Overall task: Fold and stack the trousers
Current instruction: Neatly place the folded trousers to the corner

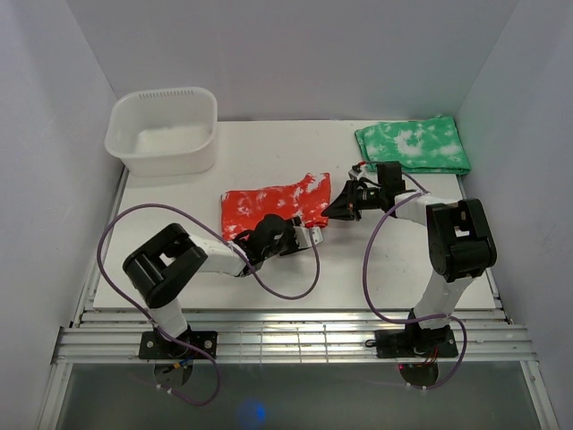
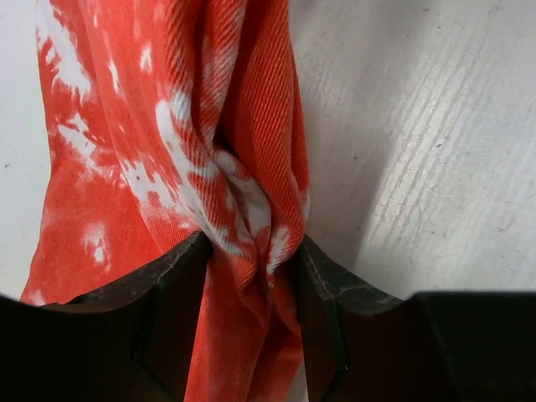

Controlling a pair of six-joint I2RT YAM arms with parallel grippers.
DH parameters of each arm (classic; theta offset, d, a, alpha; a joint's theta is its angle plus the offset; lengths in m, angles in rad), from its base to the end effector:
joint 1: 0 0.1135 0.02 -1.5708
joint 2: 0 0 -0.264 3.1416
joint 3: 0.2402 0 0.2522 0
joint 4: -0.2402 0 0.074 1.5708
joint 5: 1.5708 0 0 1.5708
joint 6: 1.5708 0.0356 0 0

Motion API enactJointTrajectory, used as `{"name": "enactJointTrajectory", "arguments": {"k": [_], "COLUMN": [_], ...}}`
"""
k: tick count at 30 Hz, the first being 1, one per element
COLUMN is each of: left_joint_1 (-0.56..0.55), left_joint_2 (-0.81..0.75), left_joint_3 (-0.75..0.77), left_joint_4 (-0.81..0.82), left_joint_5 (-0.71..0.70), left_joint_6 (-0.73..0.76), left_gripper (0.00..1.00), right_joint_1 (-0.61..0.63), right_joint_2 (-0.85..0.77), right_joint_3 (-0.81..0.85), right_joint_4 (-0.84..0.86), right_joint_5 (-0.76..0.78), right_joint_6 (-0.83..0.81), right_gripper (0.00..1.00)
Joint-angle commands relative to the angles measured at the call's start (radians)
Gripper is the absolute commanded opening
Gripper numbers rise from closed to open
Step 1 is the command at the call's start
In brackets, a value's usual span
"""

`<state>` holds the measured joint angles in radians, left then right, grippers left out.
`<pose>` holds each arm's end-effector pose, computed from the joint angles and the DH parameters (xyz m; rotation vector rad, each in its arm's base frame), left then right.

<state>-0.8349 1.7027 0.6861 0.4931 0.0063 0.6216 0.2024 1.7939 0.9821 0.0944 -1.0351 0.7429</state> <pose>0.2211 -0.2444 0.1437 1.3986 1.5626 -0.1355 0.3465 0.1023 0.1739 0.0407 2.3942 1.6548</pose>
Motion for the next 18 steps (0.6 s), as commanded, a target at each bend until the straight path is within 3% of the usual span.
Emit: {"name": "enactJointTrajectory", "arguments": {"k": [1, 2, 4, 5, 6, 7, 8, 14, 18], "left_joint_1": [0.003, 0.003, 0.002, 0.002, 0.003, 0.003, 0.002, 0.002, 0.000], "left_joint_2": [0.041, 0.043, 0.038, 0.037, 0.038, 0.043, 0.048, 0.097, 0.118], "left_joint_3": [0.021, 0.020, 0.020, 0.027, 0.035, 0.055, 0.065, 0.130, 0.173], "left_joint_4": [0.033, 0.041, 0.062, 0.062, 0.062, 0.062, 0.061, 0.061, 0.059], "left_joint_5": [-0.107, -0.111, -0.112, -0.111, -0.114, -0.120, -0.129, -0.129, -0.149], "left_joint_6": [0.016, 0.018, 0.014, 0.006, -0.005, -0.016, -0.035, -0.085, -0.123], "left_gripper": [0.53, 0.41, 0.28, 0.22, 0.10, 0.06, 0.01, 0.00, 0.00], "right_joint_1": [-0.011, -0.014, -0.021, -0.023, -0.026, -0.031, -0.038, -0.057, -0.055], "right_joint_2": [-0.041, -0.039, -0.021, -0.013, -0.005, -0.002, -0.002, -0.008, 0.035], "right_joint_3": [-0.010, -0.002, 0.053, 0.078, 0.101, 0.124, 0.130, 0.090, 0.030], "right_joint_4": [0.081, 0.070, -0.044, -0.094, -0.160, -0.195, -0.246, -0.259, -0.106], "right_joint_5": [-0.094, -0.085, -0.051, 0.002, 0.039, 0.073, 0.139, 0.176, 0.115], "right_joint_6": [0.069, 0.047, -0.017, -0.098, -0.134, -0.152, -0.164, -0.165, -0.036], "right_gripper": [0.08, 0.08, 0.10, 0.19, 0.34, 0.57, 0.90, 0.90, 0.90]}}
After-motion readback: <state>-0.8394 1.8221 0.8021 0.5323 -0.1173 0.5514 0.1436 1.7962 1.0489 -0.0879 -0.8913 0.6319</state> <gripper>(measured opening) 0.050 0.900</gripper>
